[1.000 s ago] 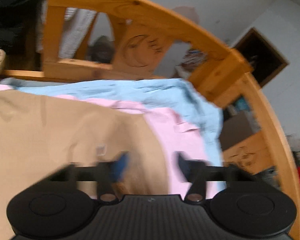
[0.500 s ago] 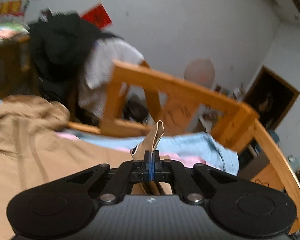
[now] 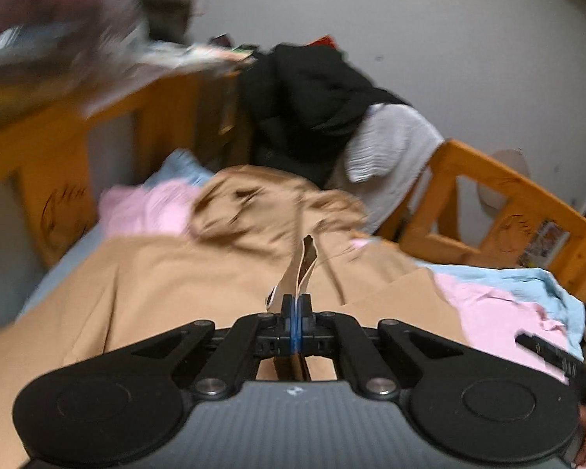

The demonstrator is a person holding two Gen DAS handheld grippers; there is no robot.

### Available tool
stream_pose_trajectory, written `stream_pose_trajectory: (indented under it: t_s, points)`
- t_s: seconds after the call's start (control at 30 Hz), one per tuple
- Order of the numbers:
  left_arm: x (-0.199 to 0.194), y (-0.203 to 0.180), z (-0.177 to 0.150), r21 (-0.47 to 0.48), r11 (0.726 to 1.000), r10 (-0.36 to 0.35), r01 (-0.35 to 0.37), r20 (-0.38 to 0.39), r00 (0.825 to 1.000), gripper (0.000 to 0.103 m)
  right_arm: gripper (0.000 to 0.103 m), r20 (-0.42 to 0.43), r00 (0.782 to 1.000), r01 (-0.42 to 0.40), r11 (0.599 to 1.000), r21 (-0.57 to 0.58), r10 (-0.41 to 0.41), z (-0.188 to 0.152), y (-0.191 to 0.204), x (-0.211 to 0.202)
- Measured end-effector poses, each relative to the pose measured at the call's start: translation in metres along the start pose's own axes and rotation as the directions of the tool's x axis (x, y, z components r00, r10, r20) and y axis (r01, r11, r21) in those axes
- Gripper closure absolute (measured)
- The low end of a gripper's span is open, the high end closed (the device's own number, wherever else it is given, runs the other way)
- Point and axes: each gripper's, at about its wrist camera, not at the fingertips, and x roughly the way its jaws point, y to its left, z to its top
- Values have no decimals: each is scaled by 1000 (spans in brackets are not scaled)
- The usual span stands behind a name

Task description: Fold large clothes

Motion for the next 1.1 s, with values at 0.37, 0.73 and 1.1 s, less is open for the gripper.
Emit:
stream_pose_trajectory:
  t_s: [0.37,0.73,1.1]
  points:
    - [44,67,-66,-66,994,86,-91,-66,994,103,54,-291,953,61,994,-88,-84,15,28,161]
    - [71,91,-97,-89,989,103,-117,-149,983,100,66,-249,950,152,976,-158,-188,8,28,158]
    - [-31,90,-130,-140,981,129,-134,-41,991,26,26,-231,934,131,865,-485,-272,-56,64,90]
